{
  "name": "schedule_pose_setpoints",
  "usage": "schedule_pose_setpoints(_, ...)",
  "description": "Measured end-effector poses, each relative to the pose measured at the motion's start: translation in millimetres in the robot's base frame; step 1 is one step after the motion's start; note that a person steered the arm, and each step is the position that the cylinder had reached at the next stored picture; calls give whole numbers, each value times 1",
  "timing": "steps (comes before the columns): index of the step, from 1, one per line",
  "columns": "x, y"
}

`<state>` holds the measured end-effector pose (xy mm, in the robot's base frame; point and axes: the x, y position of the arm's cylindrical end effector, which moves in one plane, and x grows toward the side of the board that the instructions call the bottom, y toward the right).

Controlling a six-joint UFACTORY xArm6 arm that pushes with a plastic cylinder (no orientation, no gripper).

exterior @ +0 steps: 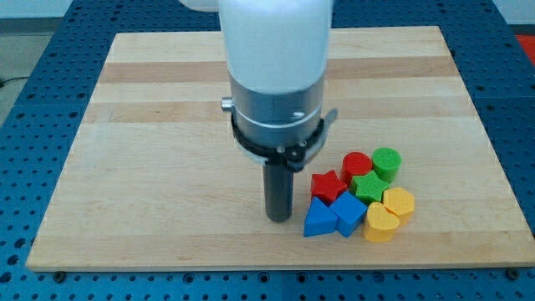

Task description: Move the blue triangle to the bottom right of green star

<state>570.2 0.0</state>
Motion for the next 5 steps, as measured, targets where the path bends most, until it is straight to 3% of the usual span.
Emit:
schedule_pose_setpoints(3,10,43)
schedule_pose_setpoints(5,27,2)
